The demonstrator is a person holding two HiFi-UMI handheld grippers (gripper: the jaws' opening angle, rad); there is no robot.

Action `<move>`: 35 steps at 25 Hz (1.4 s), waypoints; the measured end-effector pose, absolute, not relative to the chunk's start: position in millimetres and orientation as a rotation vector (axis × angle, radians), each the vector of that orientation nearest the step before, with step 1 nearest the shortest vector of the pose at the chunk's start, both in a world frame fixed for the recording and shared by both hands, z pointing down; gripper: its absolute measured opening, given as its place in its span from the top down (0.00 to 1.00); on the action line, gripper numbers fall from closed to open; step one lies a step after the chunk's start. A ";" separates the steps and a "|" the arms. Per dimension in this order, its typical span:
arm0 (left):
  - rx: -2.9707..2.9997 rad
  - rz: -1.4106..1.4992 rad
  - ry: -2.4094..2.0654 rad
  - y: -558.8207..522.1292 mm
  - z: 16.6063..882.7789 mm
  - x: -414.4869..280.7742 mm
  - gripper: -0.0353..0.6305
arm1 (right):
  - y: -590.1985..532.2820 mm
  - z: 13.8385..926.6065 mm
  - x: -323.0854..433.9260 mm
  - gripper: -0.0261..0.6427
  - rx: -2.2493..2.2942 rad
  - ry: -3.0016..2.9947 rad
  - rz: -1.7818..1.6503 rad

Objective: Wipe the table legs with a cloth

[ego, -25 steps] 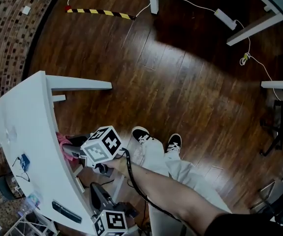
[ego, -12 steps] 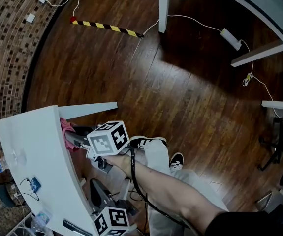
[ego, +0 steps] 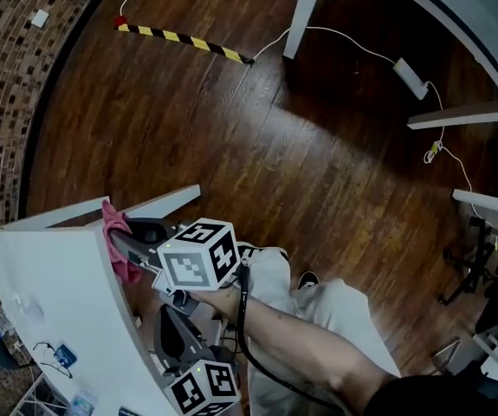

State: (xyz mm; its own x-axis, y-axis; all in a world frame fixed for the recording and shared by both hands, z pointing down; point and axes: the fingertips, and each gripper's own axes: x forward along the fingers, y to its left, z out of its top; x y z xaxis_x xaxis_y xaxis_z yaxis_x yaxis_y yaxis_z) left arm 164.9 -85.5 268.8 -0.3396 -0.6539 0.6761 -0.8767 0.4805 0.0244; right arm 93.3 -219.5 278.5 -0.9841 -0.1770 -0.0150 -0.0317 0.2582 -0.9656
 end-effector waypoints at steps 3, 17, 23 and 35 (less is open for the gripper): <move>1.254 0.471 -2.075 -89.9 278.2 159.6 0.94 | -225.4 287.0 87.3 0.87 -0.221 2.387 -1.851; 1.119 0.547 -2.199 -148.3 291.6 105.1 0.95 | -223.6 299.2 88.9 0.84 0.289 2.408 -2.065; 1.087 0.611 -2.268 -175.2 299.9 95.1 0.95 | -208.2 301.9 92.9 0.74 0.592 2.557 -2.034; 1.157 0.735 -2.314 -192.4 285.4 101.9 0.95 | -212.2 301.2 74.9 0.87 0.607 2.686 -2.018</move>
State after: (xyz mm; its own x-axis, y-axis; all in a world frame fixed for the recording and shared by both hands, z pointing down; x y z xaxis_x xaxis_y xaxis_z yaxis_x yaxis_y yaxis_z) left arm 101.9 -192.4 285.4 -0.5481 -0.5837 0.5990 -0.8224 0.5067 -0.2588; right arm 74.9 -212.2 301.2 -0.9011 0.4335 0.0052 0.1156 0.2519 -0.9608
